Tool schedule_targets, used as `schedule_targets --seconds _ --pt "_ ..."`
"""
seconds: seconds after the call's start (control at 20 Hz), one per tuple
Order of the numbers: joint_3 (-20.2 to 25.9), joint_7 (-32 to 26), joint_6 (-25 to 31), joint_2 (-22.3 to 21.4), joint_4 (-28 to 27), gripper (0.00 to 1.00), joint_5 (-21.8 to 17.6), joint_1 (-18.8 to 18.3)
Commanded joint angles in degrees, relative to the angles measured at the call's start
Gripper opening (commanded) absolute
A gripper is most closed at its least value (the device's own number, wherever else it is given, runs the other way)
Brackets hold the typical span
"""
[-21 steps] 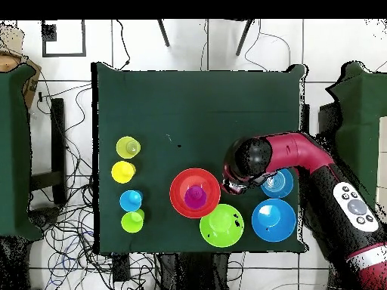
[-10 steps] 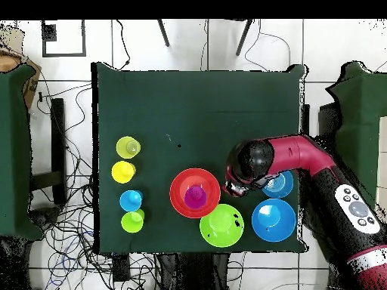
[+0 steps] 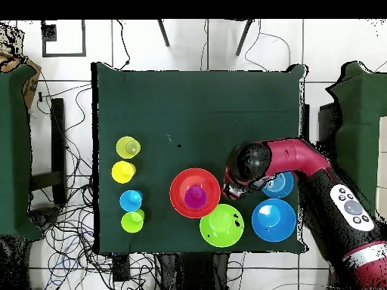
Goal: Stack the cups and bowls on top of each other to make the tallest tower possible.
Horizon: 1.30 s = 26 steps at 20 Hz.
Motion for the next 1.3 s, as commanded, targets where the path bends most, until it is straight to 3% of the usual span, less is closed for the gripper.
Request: schedule_targets --seconds 0.05,1.3 --pt "-3.4 -12.4 2.2 2.4 -4.0 1.0 -5.6 1.5" --pt "-1.7 -12.9 1.4 1.3 -2.4 1.0 -4.2 0.4"
